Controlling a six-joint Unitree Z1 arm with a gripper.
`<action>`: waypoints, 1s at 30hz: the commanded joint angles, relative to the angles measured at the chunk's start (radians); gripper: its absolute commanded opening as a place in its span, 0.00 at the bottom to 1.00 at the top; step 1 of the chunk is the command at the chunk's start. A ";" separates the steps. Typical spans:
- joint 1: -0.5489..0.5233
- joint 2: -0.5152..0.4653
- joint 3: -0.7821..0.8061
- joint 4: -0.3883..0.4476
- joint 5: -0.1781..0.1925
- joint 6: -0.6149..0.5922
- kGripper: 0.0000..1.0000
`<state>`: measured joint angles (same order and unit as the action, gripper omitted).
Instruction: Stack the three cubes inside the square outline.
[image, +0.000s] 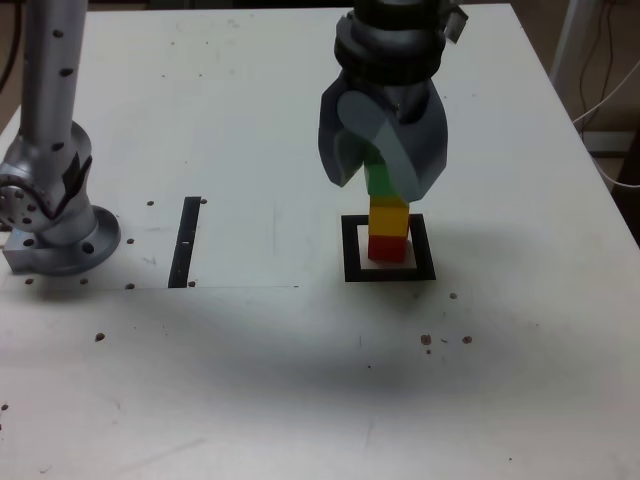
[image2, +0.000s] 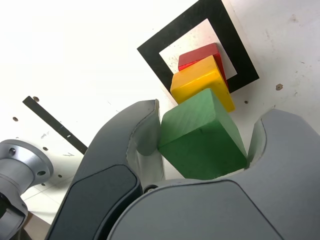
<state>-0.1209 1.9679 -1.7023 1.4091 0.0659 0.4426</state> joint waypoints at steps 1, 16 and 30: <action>0.001 0.007 0.002 0.002 -0.003 -0.002 0.33; 0.002 0.035 -0.002 -0.001 0.014 -0.002 0.45; 0.003 0.040 -0.006 -0.004 0.017 -0.001 0.72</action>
<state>-0.1204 2.0075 -1.7064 1.4066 0.0827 0.4416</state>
